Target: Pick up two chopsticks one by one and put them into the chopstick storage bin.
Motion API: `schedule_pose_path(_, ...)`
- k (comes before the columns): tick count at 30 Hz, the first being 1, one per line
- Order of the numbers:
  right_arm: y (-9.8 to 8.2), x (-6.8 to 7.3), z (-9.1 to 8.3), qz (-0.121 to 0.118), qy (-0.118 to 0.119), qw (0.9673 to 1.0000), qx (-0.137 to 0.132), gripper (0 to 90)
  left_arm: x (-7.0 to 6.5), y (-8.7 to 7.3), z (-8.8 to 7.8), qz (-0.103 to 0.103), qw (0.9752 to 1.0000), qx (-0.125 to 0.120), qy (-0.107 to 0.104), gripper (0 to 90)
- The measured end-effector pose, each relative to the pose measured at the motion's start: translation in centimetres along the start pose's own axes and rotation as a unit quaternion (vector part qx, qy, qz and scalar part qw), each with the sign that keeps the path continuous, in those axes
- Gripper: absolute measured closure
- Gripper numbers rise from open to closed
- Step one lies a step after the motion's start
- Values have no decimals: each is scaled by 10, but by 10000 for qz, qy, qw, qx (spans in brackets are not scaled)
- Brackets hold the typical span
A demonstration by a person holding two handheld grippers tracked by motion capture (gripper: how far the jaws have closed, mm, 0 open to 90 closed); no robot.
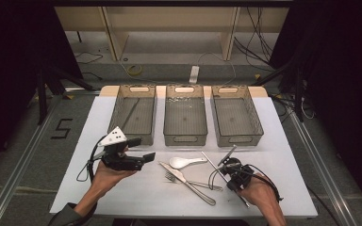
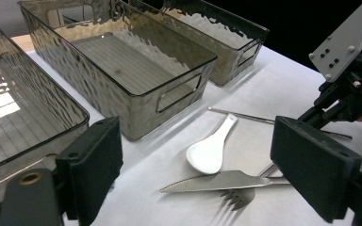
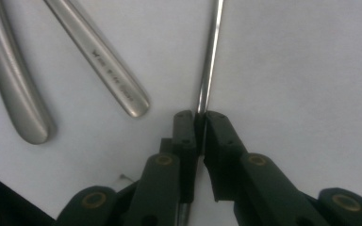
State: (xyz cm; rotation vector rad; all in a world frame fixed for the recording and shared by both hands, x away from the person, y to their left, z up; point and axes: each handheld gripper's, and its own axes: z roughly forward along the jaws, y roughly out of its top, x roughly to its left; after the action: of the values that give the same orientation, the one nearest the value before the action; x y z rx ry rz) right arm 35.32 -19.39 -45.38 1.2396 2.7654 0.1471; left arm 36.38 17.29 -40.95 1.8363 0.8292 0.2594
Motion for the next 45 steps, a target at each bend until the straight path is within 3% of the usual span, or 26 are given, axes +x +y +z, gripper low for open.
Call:
schedule_pose_path(14, -6, -10, -2, -124, 12, 9999, -89, 861, 0, 0, 0, 18, 10000, 19, 13, 175)
schedule_pose_path(22, -10, -14, -11, -208, 72, 9991, -363, 862, -1, 0, 1, 22, 10000, 55, -5, 177)
schedule_pose_path(30, -12, -14, -16, -254, 114, 9986, -455, 862, -2, 1, 2, 61, 9999, 74, -49, 181)
schedule_pose_path(34, -13, -15, -27, -304, 183, 9970, -691, 863, -4, 2, 5, 94, 9999, 83, -103, 186)
schedule_pose_path(35, -13, -14, -30, -302, 205, 9967, -730, 862, -4, 5, 10, 179, 9994, 240, -169, 187)
schedule_pose_path(38, -12, -14, -35, -384, 247, 9955, -831, 862, -4, 7, 18, 111, 9986, 404, -310, 187)
schedule_pose_path(39, -11, -11, -40, -466, 254, 9946, -889, 862, -8, 9, 27, 242, 9972, 580, -400, 187)
schedule_pose_path(40, -11, -11, -40, -466, 254, 9946, -889, 862, -8, 9, 27, 242, 9972, 580, -400, 187)
schedule_pose_path(42, -8, -5, -47, -622, 292, 9929, -975, 862, -15, 12, 35, 442, 9954, 701, -477, 184)
schedule_pose_path(43, -6, -3, -49, -690, 272, 9922, -997, 862, -22, 14, 44, 557, 9932, 822, -608, 176)
schedule_pose_path(44, -5, 0, -51, -748, 284, 9916, -1013, 862, -22, 14, 44, 557, 9932, 822, -608, 173)
schedule_pose_path(45, -4, 3, -52, -843, 297, 9908, -1018, 862, -29, 16, 53, 767, 9899, 975, -682, 171)
